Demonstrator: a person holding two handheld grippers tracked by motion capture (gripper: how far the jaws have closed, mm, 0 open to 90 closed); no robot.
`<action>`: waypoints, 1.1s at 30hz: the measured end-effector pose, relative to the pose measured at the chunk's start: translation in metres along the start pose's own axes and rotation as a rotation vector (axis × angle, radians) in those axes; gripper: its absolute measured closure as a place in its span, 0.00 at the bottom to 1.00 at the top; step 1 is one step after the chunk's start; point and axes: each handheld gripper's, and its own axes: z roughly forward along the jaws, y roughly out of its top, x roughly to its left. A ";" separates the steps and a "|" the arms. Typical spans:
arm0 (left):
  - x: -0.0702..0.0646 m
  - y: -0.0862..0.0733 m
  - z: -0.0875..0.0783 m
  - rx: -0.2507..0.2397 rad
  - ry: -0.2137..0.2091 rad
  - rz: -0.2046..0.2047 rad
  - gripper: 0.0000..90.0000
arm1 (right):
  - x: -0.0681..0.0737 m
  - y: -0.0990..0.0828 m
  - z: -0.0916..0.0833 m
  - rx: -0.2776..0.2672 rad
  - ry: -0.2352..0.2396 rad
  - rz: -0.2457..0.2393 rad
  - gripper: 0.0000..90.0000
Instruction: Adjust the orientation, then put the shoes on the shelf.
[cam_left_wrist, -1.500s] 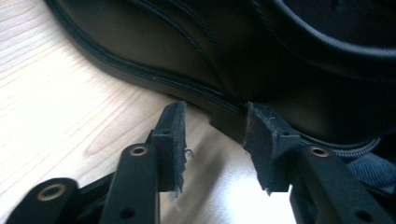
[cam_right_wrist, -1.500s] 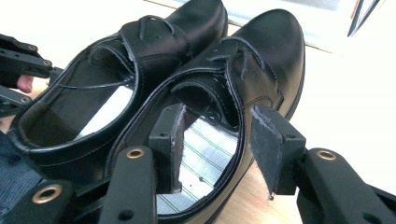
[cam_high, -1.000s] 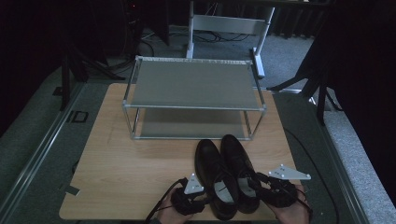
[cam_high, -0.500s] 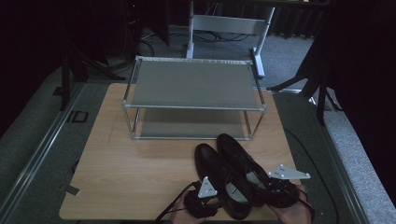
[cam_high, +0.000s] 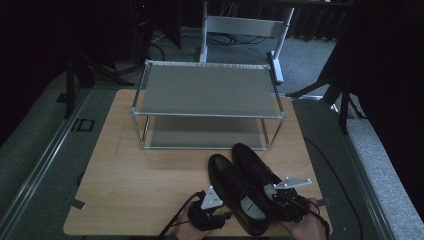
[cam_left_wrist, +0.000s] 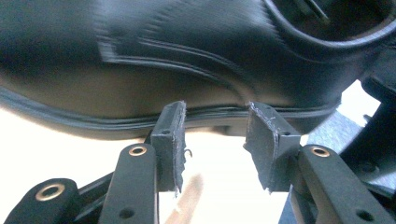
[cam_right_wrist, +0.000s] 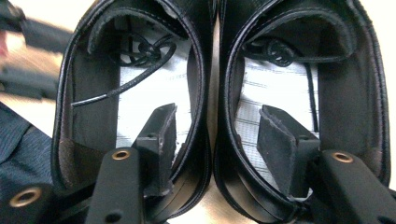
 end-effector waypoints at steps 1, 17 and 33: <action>0.003 0.000 -0.001 -0.002 0.004 -0.005 0.64 | 0.000 0.001 0.001 0.015 0.002 0.000 0.55; 0.004 0.002 0.012 0.012 0.016 -0.014 0.64 | 0.000 0.005 0.007 0.077 -0.014 -0.003 0.74; 0.017 0.003 0.005 -0.006 0.053 -0.034 0.64 | 0.003 0.005 0.011 0.091 -0.027 -0.042 0.83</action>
